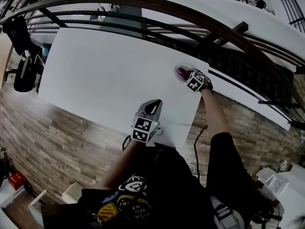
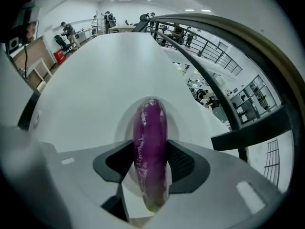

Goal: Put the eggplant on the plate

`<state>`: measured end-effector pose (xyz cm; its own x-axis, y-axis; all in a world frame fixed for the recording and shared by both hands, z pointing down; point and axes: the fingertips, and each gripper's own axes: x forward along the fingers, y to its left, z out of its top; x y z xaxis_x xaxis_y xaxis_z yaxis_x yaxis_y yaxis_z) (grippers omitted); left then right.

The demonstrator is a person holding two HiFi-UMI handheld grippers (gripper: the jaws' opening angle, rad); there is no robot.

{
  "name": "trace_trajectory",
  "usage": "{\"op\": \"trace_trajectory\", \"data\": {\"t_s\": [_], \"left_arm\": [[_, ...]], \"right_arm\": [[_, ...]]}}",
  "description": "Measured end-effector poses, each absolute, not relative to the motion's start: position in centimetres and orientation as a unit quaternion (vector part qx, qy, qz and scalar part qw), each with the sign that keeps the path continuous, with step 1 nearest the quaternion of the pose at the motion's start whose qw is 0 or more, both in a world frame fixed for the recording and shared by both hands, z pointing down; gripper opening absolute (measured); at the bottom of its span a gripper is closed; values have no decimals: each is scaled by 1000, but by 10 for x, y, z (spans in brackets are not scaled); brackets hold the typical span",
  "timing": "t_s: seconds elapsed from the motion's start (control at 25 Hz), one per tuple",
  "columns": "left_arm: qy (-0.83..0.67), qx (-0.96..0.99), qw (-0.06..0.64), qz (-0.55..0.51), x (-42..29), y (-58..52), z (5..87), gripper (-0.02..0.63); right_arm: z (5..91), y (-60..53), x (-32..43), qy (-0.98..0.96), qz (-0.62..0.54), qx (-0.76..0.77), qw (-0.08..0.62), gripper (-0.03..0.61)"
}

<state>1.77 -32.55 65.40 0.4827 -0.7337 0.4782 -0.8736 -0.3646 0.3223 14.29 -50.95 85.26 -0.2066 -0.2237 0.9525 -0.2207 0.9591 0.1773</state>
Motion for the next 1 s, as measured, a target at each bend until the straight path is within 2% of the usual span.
{"op": "trace_trajectory", "data": {"t_s": [0.08,0.2,0.4,0.6,0.68,0.76,0.88,1.0], "left_arm": [[-500,809,284,121,11,-324,657,5],[-499,811,284,116,5,-321,656,5],[-486,823,274,104,10,-330,639,5],[-449,857,235,94,34,-338,595,5],[-429,872,221,86,56,-329,576,5],[-407,886,210,75,78,-323,560,5],[-381,897,207,84,106,-304,559,5],[-363,906,195,93,120,-291,554,5]], "right_arm": [[851,-509,138,-781,3,134,610,221],[837,-501,131,-798,3,144,585,275],[762,-463,135,-855,29,255,451,293],[665,-383,156,-867,110,420,245,191],[630,-344,173,-851,127,477,180,105],[603,-316,190,-828,151,527,118,62],[585,-276,207,-799,184,569,65,3],[579,-259,214,-791,190,579,52,3]]}}
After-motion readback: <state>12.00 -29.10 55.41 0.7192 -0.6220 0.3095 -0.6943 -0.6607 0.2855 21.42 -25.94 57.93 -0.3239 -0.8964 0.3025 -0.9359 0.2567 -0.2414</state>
